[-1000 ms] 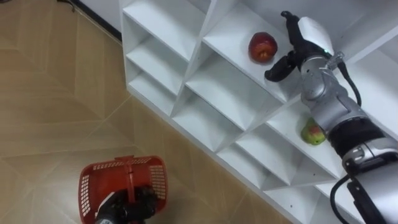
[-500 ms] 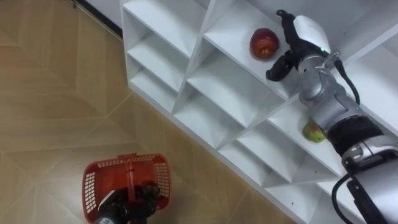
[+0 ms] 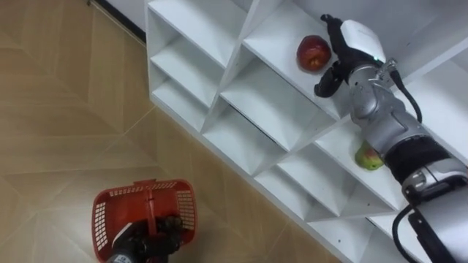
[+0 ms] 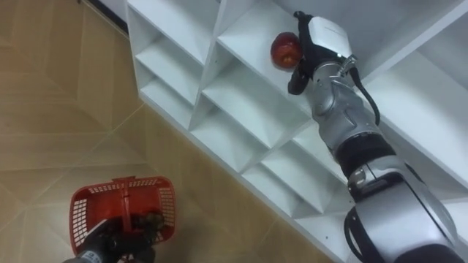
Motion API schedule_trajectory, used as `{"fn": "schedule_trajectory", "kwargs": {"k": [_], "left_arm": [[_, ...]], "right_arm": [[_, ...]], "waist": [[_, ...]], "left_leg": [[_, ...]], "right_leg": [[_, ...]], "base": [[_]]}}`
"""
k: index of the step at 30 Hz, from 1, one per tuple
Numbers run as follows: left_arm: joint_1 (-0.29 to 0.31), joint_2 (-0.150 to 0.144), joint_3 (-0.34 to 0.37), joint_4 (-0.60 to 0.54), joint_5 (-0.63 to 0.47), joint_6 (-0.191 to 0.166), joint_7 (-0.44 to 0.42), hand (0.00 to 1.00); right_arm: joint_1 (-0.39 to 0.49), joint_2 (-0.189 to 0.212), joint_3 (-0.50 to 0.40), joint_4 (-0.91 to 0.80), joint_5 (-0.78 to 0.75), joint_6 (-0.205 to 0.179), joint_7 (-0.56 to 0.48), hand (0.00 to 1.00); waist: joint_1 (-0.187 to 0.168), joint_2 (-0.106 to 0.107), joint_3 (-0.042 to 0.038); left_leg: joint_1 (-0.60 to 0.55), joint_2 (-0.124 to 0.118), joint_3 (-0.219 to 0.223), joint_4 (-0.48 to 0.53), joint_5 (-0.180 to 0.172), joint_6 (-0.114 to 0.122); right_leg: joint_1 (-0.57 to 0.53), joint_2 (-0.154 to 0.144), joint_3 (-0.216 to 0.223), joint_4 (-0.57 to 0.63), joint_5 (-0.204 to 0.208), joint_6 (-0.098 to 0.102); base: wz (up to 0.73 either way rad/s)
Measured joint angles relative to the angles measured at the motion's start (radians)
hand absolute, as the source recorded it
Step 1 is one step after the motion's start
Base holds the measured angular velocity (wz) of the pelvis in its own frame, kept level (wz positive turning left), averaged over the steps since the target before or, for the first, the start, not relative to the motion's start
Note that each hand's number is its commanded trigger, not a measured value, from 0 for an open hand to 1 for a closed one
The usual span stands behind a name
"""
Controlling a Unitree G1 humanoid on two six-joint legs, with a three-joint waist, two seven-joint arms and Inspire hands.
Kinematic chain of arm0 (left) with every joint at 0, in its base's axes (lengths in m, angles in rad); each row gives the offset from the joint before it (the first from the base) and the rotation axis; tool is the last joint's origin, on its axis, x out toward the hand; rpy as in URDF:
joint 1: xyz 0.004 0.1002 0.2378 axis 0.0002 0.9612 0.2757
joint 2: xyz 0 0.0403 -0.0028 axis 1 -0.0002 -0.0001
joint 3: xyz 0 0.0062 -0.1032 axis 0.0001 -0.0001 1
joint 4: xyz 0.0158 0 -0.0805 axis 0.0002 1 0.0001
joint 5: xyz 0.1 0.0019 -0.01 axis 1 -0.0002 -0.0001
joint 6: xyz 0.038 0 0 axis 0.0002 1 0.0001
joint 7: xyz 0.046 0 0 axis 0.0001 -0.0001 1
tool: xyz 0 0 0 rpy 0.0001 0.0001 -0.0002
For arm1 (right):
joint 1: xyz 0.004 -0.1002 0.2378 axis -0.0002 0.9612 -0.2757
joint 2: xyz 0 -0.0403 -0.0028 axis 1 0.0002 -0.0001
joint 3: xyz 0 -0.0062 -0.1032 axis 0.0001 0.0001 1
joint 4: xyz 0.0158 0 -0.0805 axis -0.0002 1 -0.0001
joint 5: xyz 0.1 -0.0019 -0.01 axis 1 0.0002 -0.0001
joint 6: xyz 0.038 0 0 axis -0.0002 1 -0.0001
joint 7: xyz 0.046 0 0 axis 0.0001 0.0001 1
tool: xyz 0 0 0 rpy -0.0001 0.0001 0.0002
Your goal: Collect fruits from the closet
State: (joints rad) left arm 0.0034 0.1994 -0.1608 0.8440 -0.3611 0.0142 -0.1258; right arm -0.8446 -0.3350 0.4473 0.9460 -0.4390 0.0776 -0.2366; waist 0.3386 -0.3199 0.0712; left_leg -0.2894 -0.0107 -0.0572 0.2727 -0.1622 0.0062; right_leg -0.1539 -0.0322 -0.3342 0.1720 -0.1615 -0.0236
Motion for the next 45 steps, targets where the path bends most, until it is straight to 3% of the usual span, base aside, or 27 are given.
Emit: {"fn": "schedule_trajectory", "kwargs": {"k": [17, 19, 20, 21, 23, 35, 45], "left_arm": [[-0.007, -0.003, -0.001, -0.001, -0.001, 0.000, -0.011, 1.00], [-0.007, 0.000, -0.001, -0.002, -0.001, 0.000, -0.011, 1.00], [-0.007, 0.002, -0.001, -0.003, -0.001, 0.000, -0.011, 1.00], [-0.007, 0.003, -0.001, -0.004, -0.001, 0.000, -0.011, 1.00], [-0.011, 0.009, -0.001, -0.005, -0.002, 0.000, -0.011, 1.00], [0.002, 0.025, 0.000, -0.022, 0.000, 0.001, -0.011, 1.00], [0.005, 0.023, 0.000, -0.022, 0.000, 0.001, -0.013, 1.00]], "right_arm": [[-0.004, -0.011, 0.042, 0.004, -0.078, 0.010, 0.000, 0.00], [-0.005, -0.011, 0.042, 0.004, -0.080, 0.011, 0.000, 0.13], [-0.007, -0.011, 0.042, 0.007, -0.081, 0.011, 0.000, 0.70], [-0.009, -0.011, 0.042, 0.011, -0.081, 0.011, 0.000, 1.00], [-0.031, -0.011, 0.051, 0.034, -0.081, 0.012, 0.000, 1.00], [-0.042, -0.017, 0.080, 0.102, -0.113, 0.035, 0.047, 1.00], [-0.051, -0.026, 0.080, 0.102, -0.118, 0.046, 0.053, 1.00]], "waist": [[0.027, 0.000, 0.0027], [0.030, -0.001, 0.0056], [0.030, -0.002, 0.0072], [0.031, -0.003, 0.0079], [0.034, -0.004, 0.0113], [0.077, -0.010, 0.0129], [0.079, -0.007, 0.0146]], "left_leg": [[-0.004, 0.001, -0.002, 0.002, 0.000, 0.000], [-0.004, 0.001, -0.002, 0.002, 0.000, 0.000], [-0.004, 0.001, -0.003, 0.002, 0.000, 0.000], [-0.004, 0.001, -0.004, 0.002, 0.000, 0.000], [-0.004, 0.001, -0.004, 0.002, 0.000, 0.000], [-0.015, 0.003, -0.015, 0.002, 0.003, -0.005], [-0.024, 0.003, -0.018, 0.002, 0.004, -0.006]], "right_leg": [[-0.003, 0.000, -0.003, 0.000, 0.000, -0.001], [-0.003, 0.000, -0.005, 0.000, 0.001, -0.001], [-0.002, 0.000, -0.008, 0.000, 0.001, -0.001], [-0.002, 0.000, -0.009, 0.000, 0.001, -0.001], [-0.002, 0.000, -0.010, 0.000, 0.001, -0.002], [-0.013, 0.003, -0.017, -0.001, 0.004, -0.006], [-0.021, 0.004, -0.023, -0.001, 0.005, -0.007]], "base": [[0.00], [0.00], [0.00], [0.00], [0.00], [0.00], [0.00]]}}
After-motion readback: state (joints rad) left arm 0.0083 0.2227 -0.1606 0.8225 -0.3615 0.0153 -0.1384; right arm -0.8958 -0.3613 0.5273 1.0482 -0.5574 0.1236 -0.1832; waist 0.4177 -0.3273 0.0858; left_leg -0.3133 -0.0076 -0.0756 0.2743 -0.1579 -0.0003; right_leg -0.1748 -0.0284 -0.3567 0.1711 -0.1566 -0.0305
